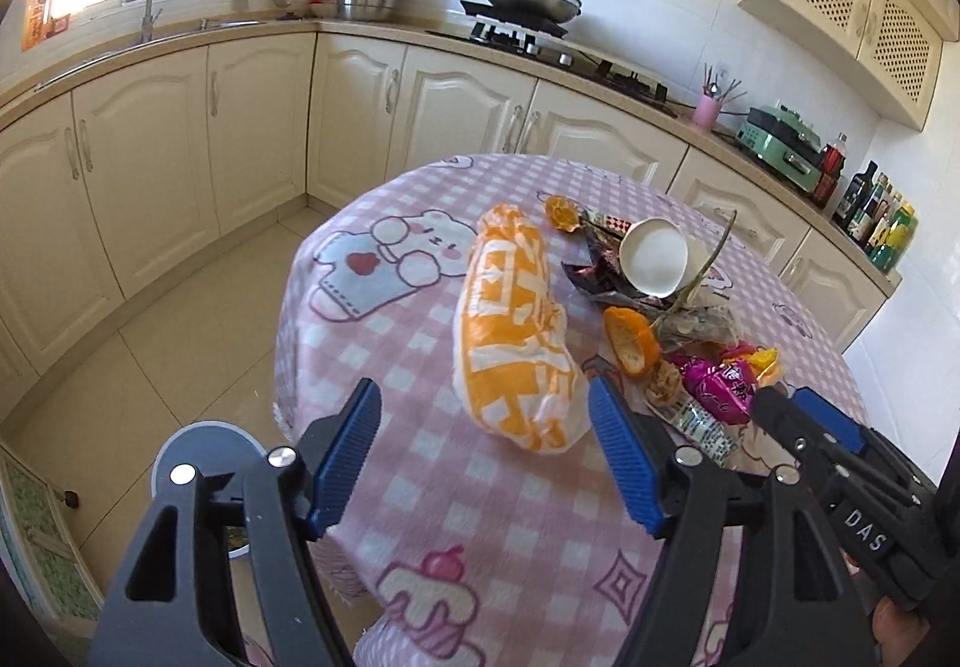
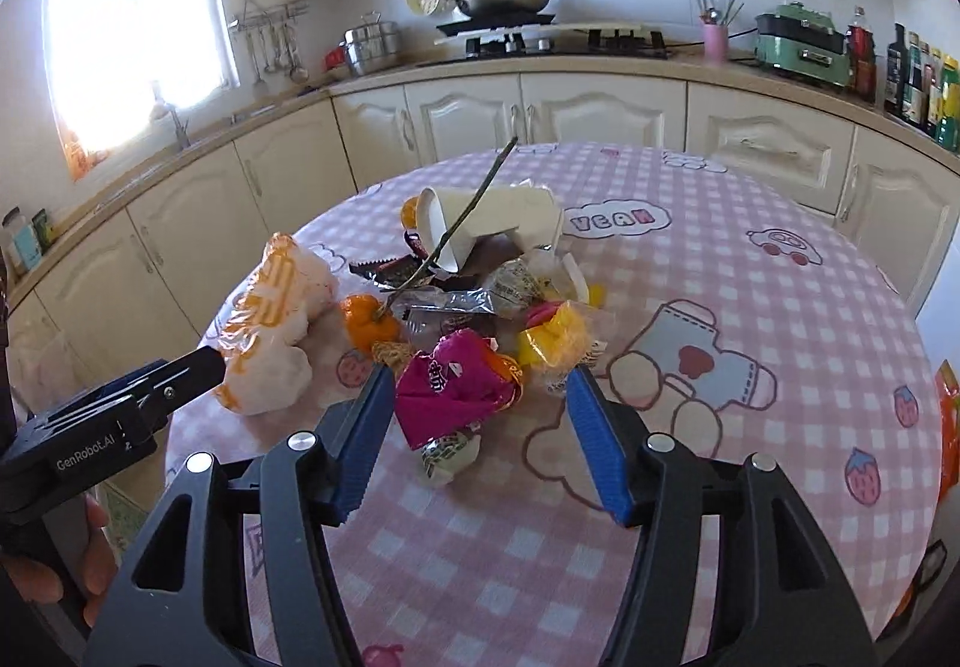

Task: Collect trash
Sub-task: 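Grasp the orange-striped bread bag with the left tool while the right tool grasps the pink wrapper, then carry both bags to the blue bin and open the left tool over it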

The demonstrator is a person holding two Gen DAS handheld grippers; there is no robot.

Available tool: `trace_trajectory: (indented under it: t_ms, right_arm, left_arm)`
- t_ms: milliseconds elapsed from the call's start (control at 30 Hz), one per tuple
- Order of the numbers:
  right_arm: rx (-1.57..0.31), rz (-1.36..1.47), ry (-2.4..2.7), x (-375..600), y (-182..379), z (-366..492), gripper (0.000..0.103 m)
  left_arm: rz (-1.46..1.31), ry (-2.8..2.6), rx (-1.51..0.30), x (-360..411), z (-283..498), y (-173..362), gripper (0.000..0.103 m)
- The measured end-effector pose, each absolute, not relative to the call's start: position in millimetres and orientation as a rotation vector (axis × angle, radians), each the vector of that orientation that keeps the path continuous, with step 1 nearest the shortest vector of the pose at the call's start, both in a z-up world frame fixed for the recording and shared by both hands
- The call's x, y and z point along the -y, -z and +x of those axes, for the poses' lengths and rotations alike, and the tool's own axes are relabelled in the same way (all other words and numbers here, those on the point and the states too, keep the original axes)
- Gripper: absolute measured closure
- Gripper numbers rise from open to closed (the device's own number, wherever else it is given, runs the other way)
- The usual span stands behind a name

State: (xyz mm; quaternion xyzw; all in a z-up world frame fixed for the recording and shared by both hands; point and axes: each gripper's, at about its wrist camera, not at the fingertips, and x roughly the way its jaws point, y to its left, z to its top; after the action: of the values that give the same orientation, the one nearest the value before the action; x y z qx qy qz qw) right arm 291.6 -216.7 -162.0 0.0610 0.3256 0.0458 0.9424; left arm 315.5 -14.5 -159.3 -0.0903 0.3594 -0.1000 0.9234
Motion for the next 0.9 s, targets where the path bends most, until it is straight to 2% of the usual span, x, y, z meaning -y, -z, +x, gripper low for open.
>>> trace_trajectory:
  t_ms: [67,167,233,267,333,367,467,567,600,833,867,900]
  right_arm:
    - [-0.699,0.132,-0.116,217.2,165.7,301.4,0.046]
    - [-0.735,0.14,-0.147,217.7,169.7,307.2,0.057]
    - [-0.756,0.131,-0.157,215.0,171.4,311.7,0.059]
    - [-0.766,0.13,-0.158,212.8,172.5,310.7,0.06]
    - [-0.772,0.152,-0.168,214.5,172.7,310.8,0.069]
    - [-0.778,0.152,-0.169,214.4,172.7,311.4,0.074]
    - [-0.796,0.149,-0.18,212.1,174.7,314.1,0.079]
    - [-0.788,0.144,-0.181,211.8,173.7,312.8,0.087]
    - [-0.782,0.14,-0.183,210.1,173.1,310.6,0.103]
    - [-0.74,0.166,-0.132,213.6,166.4,301.3,0.101]
    - [-0.729,0.166,-0.113,213.5,163.5,299.5,0.088]
    - [-0.72,0.169,-0.104,212.4,161.3,298.6,0.059]
  left_arm:
    - [-0.182,0.218,-0.755,21.3,324.6,162.4,0.033]
    - [-0.183,0.223,-0.774,24.0,332.8,165.6,0.033]
    - [-0.182,0.232,-0.776,26.3,336.7,166.6,0.035]
    - [-0.183,0.242,-0.787,28.3,340.1,168.7,0.045]
    - [-0.202,0.27,-0.82,30.8,348.2,173.7,0.06]
    - [-0.206,0.275,-0.821,31.3,350.0,175.0,0.063]
    - [-0.192,0.279,-0.808,33.6,349.1,175.1,0.075]
    - [-0.199,0.284,-0.783,31.4,341.8,171.6,0.078]
    - [-0.199,0.282,-0.769,30.0,337.3,169.5,0.079]
    - [-0.201,0.26,-0.705,16.2,314.5,154.1,0.081]
    - [-0.201,0.252,-0.7,14.2,312.7,152.4,0.081]
    - [-0.198,0.248,-0.696,12.4,310.7,150.9,0.081]
